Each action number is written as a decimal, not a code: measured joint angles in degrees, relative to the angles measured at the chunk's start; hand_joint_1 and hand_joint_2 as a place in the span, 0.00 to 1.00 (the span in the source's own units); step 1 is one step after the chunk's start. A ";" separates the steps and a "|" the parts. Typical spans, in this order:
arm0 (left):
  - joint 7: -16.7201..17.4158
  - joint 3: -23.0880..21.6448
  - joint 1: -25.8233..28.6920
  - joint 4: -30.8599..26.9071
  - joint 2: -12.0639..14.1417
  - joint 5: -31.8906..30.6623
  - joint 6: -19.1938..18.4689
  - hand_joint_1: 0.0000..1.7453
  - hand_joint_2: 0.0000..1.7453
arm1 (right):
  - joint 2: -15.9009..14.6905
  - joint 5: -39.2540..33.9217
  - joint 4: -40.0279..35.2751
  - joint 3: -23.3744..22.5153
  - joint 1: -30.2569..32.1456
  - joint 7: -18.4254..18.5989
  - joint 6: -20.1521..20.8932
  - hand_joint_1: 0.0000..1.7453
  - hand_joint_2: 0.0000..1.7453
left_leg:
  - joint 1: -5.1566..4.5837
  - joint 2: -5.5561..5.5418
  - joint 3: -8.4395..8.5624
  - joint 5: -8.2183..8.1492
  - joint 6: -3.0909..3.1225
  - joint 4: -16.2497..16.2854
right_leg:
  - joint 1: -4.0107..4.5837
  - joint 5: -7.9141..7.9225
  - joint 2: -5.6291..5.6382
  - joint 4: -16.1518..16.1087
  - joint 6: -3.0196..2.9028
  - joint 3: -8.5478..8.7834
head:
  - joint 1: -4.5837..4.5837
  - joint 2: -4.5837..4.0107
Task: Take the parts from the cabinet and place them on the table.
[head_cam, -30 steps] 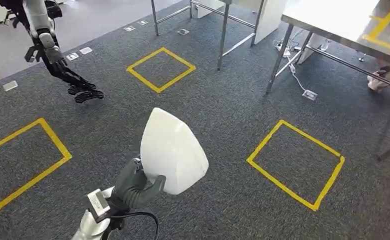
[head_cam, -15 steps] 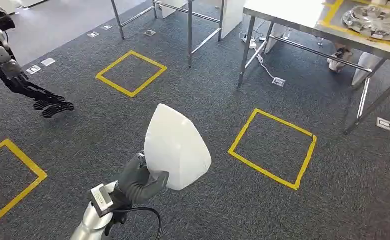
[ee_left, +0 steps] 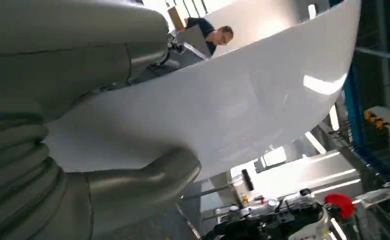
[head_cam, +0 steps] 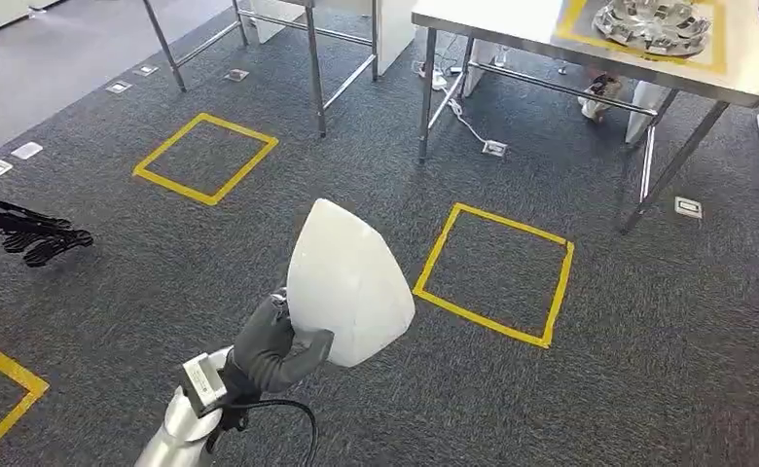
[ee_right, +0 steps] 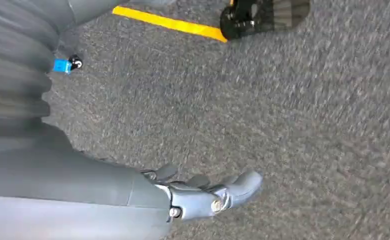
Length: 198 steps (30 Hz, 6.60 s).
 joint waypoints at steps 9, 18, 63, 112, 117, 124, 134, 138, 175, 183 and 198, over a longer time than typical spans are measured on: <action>0.00 -0.66 -1.31 1.22 -0.48 -0.20 0.24 1.00 1.00 | 0.24 -0.04 0.00 0.00 0.20 0.09 -0.11 0.00 1.00 | 0.00 0.92 -0.07 0.69 1.88 -0.50 | -0.29 -7.57 -1.22 17.00 1.45 -7.75 | 0.85 0.00; -0.02 -1.18 -1.41 0.81 -0.74 -0.42 0.66 1.00 1.00 | 0.33 -0.50 0.00 -0.20 -0.33 0.59 0.13 0.00 1.00 | -0.34 2.97 0.46 -0.14 -0.56 -0.34 | 0.03 0.04 -2.70 -0.60 -1.50 0.46 | 1.14 0.00; 0.87 -1.66 -1.86 -0.31 -0.52 -1.29 1.16 1.00 1.00 | 0.98 -1.36 0.00 -2.99 -0.38 -1.88 -1.66 0.00 1.00 | 0.05 -2.94 -0.71 1.42 0.27 -0.71 | -0.69 -1.75 4.46 -0.59 0.61 1.57 | 0.02 0.00; -0.20 -2.51 -1.88 0.52 1.07 -1.29 2.93 1.00 1.00 | 0.96 2.71 0.00 -2.49 -0.24 -1.14 -1.81 0.00 1.00 | -0.03 0.35 1.55 -5.00 -1.28 6.98 | 0.11 0.24 -1.87 0.08 -2.58 0.08 | 0.39 0.00; -0.20 -2.54 -1.34 0.59 1.46 -1.29 3.24 1.00 1.00 | 0.96 2.75 0.00 -2.47 -0.08 -1.25 -1.68 0.00 1.00 | -0.03 0.35 -5.78 -5.57 -1.31 12.61 | 0.33 -1.82 -1.59 0.09 -2.63 2.26 | -0.04 0.00; -0.46 -2.62 -1.45 0.48 1.60 -1.31 3.58 1.00 1.00 | 0.96 2.89 0.00 -2.43 -0.28 -2.16 -1.70 0.00 1.00 | -0.65 0.22 -1.83 1.83 1.01 0.14 | 0.60 -3.78 -1.46 0.68 -0.76 4.65 | -0.11 0.00; -0.55 -2.62 -1.66 0.04 1.09 -1.29 3.61 1.00 1.00 | 0.74 2.89 0.00 -2.43 -0.56 -1.92 -1.79 0.00 1.00 | 0.08 0.22 3.03 -1.35 1.25 -0.78 | -0.46 0.58 -1.85 4.84 1.11 -3.82 | 0.66 0.00; -0.54 -2.64 -1.67 -0.07 1.07 -1.31 3.61 1.00 1.00 | 0.74 3.06 0.02 -2.43 -0.40 -1.92 -1.70 0.00 1.00 | -0.15 0.20 4.03 -2.25 -0.42 -0.39 | 0.01 1.29 -2.23 0.82 -0.79 -3.00 | 0.90 0.00; -1.20 -2.80 -1.29 -0.75 1.79 -0.61 4.28 1.00 1.00 | -1.22 3.58 -0.13 -2.99 -0.84 -1.81 -4.55 0.00 1.00 | -0.27 -0.05 -3.58 -7.91 -1.47 13.68 | 0.10 -0.34 -1.92 0.35 -2.85 0.71 | -0.07 0.02; -1.77 -2.80 -2.45 1.09 2.56 -0.42 4.46 1.00 1.00 | -1.07 3.13 -0.13 -3.08 -1.21 -1.92 -5.09 0.00 1.00 | -0.96 -0.07 -2.37 1.09 0.42 0.47 | 0.31 -3.66 -1.71 0.35 -1.60 3.99 | -0.50 0.00; -2.43 -2.78 -2.67 1.94 2.54 -0.31 5.29 1.00 1.00 | -1.07 4.11 -0.13 -3.56 -1.82 -1.00 -4.52 0.00 1.00 | -0.53 -0.21 2.74 -1.15 0.88 -0.87 | 0.49 -0.13 -2.05 0.82 -0.49 -1.85 | 0.79 0.00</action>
